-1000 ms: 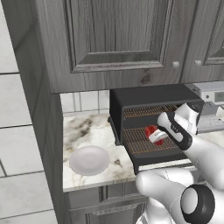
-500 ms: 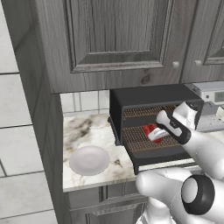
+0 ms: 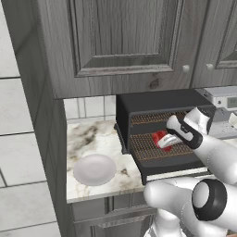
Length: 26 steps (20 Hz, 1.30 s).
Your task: Open the toaster oven door. Place the bread on the top rack in the toaster oven and place the steak on the bottom rack.
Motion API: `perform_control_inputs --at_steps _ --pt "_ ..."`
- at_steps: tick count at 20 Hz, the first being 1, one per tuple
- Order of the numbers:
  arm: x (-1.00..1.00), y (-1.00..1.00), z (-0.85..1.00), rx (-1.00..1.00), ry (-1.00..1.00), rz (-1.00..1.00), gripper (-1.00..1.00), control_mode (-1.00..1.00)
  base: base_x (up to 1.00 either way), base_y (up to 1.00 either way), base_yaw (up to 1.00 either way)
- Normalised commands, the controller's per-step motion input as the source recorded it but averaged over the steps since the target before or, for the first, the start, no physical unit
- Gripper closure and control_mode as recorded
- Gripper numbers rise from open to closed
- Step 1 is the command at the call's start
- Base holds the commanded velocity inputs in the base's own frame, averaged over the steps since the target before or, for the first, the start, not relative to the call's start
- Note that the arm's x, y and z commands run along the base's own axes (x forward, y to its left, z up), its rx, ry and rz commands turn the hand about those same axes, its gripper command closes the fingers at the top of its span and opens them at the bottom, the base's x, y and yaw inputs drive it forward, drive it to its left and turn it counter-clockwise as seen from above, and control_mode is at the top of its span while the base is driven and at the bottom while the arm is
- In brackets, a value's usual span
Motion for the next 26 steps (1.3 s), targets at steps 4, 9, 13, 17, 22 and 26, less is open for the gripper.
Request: perform_control_inputs --at_steps 4,9,13,17,22,26 --pt "0.00 0.00 -0.11 0.02 0.00 0.00 -1.00 -1.00 0.00 0.00 0.00" --pt "0.05 -0.03 -0.01 0.02 0.00 0.00 -1.00 -1.00 0.00 0.00 0.00" --pt "0.08 -0.06 0.00 0.00 0.00 0.00 -1.00 -1.00 0.00 0.00 0.00" --pt "0.13 -0.08 0.00 0.00 0.00 0.00 -1.00 -1.00 0.00 0.00 0.00" --pt "0.07 -0.19 0.02 0.00 0.00 0.00 -1.00 -1.00 0.00 0.00 0.00" --pt "-0.03 -0.31 0.04 0.00 0.00 0.00 -1.00 -1.00 0.00 0.00 0.00"
